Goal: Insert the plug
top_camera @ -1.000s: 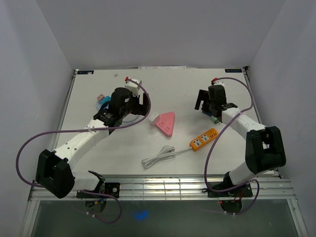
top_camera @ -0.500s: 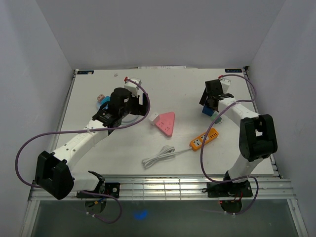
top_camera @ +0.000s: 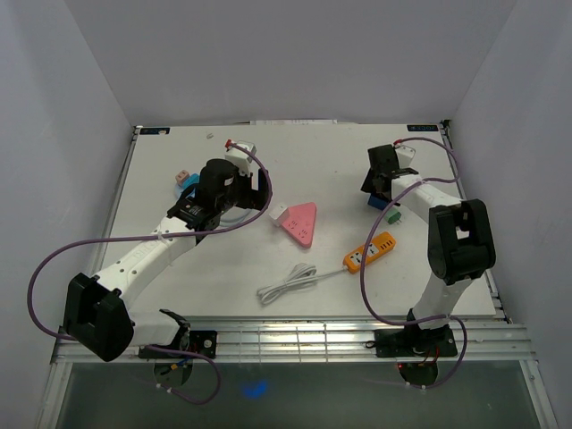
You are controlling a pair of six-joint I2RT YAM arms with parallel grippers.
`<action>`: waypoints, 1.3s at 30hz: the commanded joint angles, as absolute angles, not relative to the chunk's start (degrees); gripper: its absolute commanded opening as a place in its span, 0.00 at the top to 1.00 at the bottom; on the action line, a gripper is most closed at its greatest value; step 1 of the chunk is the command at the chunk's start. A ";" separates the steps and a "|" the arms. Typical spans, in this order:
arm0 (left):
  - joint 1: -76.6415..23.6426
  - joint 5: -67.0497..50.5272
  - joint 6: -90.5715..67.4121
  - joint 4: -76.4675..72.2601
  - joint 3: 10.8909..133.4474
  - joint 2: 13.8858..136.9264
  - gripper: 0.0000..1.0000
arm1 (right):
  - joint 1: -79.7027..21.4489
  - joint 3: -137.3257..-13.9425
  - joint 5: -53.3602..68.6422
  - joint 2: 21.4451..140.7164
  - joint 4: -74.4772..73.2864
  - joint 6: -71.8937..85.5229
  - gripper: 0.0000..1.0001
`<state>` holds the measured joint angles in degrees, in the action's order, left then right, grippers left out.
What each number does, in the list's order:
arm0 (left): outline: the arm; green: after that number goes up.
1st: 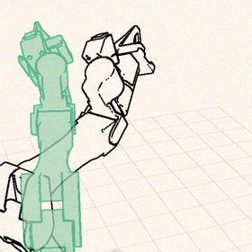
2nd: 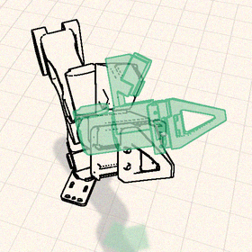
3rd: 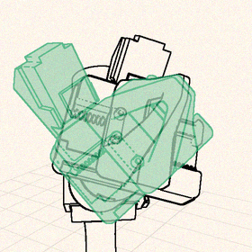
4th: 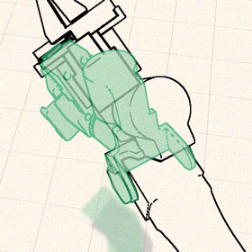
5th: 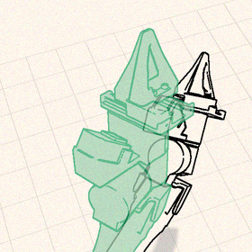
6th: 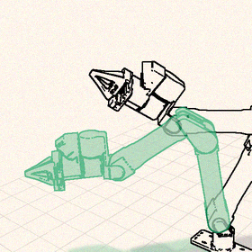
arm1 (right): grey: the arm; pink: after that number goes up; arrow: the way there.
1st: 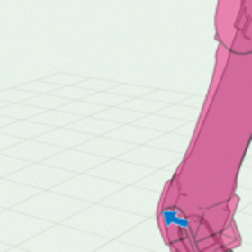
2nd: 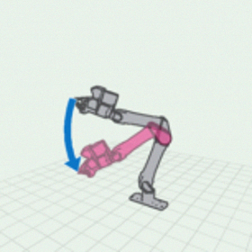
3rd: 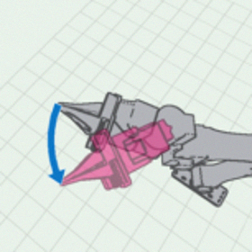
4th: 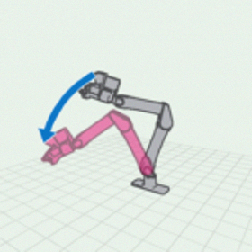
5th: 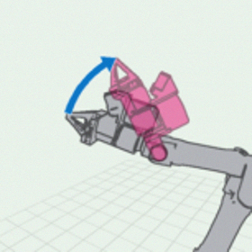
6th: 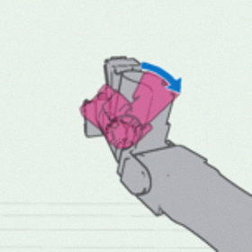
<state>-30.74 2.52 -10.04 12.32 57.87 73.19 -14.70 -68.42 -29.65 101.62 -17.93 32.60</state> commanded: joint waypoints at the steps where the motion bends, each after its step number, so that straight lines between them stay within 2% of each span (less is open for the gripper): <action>1: -30.76 2.11 -10.37 12.66 59.41 71.81 0.02 | -14.50 -67.24 -28.22 101.08 -15.30 31.99 0.25; 2: -30.76 2.11 -10.37 12.83 59.41 71.89 0.02 | -14.41 -66.89 -27.52 100.90 -14.60 31.73 0.35; 4: -30.76 2.20 -10.37 12.92 59.59 72.07 0.02 | -14.41 -66.10 -27.07 100.72 -14.41 31.47 0.43; 5: -30.76 2.20 -10.37 13.01 59.59 72.07 0.02 | -14.33 -65.83 -26.72 100.29 -14.07 31.12 0.51; 6: -30.76 2.20 -10.28 13.01 59.68 72.07 0.02 | -14.33 -65.40 -26.37 99.94 -13.54 30.59 0.52; 8: -30.76 2.02 -10.28 13.01 59.59 71.98 0.02 | -14.15 -63.29 -22.88 98.10 -11.44 27.79 0.63; 12: -30.76 1.06 -10.37 12.92 59.59 71.98 0.02 | -14.15 -57.32 -11.80 93.26 0.22 18.12 0.72; 16: -30.76 1.40 -10.98 13.36 59.76 72.77 0.02 | -14.24 -48.09 0.77 85.28 14.71 14.16 0.73; 17: -30.76 1.49 -11.25 14.58 60.37 73.38 0.02 | -14.33 -44.51 7.14 84.12 17.72 13.72 0.76; 20: -30.76 1.23 -12.30 16.26 62.23 75.06 0.02 | -14.50 -39.13 13.86 80.43 26.96 12.48 0.88; 23: -30.67 0.70 -14.40 16.17 62.32 74.18 0.02 | -15.20 -37.44 16.78 77.61 30.57 10.38 0.92; 27: -30.67 0.09 -19.68 17.92 63.98 72.77 0.02 | -17.39 -34.82 19.50 73.49 34.26 7.39 0.92; 31: -29.71 -8.93 -25.56 22.49 68.19 73.30 0.02 | -19.24 -32.96 22.49 67.78 37.79 5.19 0.92; 39: -26.99 -23.37 -39.45 25.13 76.45 77.07 0.02 | -25.65 -36.12 24.88 62.32 32.71 -2.80 0.92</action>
